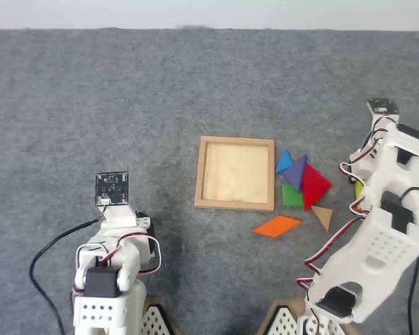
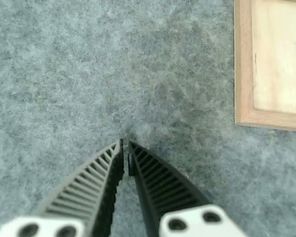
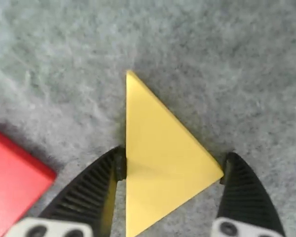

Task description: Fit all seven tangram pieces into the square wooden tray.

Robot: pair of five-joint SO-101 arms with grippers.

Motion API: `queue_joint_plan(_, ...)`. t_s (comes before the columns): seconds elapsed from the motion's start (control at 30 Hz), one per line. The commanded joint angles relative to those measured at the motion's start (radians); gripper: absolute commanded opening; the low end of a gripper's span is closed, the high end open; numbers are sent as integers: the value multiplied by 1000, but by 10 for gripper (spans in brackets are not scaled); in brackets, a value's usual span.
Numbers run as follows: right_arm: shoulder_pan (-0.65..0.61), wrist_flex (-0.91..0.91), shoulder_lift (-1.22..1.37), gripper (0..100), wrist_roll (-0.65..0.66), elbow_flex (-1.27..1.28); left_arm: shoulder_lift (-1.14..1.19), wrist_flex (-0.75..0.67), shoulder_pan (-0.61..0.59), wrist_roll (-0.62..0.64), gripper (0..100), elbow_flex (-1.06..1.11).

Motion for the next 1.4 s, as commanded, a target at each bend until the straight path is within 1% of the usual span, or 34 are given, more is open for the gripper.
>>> queue_joint_plan(0.0,-16,45,-65,220,-21,2,-20,5,-6,-15,14,-13)
queue_joint_plan(0.1,-59,88,-185,220,-44,29,-20,5,-6,-15,14,-13)
queue_joint_plan(0.37,-171,88,-510,220,-57,259,-20,5,-6,-15,14,-13)
queue_joint_plan(0.5,-249,88,-668,220,-48,336,-20,5,-6,-15,14,-13)
queue_joint_plan(0.63,-349,117,-765,220,-3,354,-20,5,-6,-15,14,-13)
queue_joint_plan(0.77,-469,191,-769,220,-8,307,-20,5,-6,-15,14,-13)
queue_joint_plan(0.9,-601,243,-736,220,-80,229,-20,5,-6,-15,14,-13)
queue_joint_plan(1.13,-822,223,-576,220,-163,123,-20,5,-6,-15,14,-13)
queue_joint_plan(1.23,-878,205,-484,220,-201,72,-20,5,-6,-15,14,-13)
queue_joint_plan(1.37,-920,179,-378,220,-227,25,-20,5,-6,-15,14,-13)
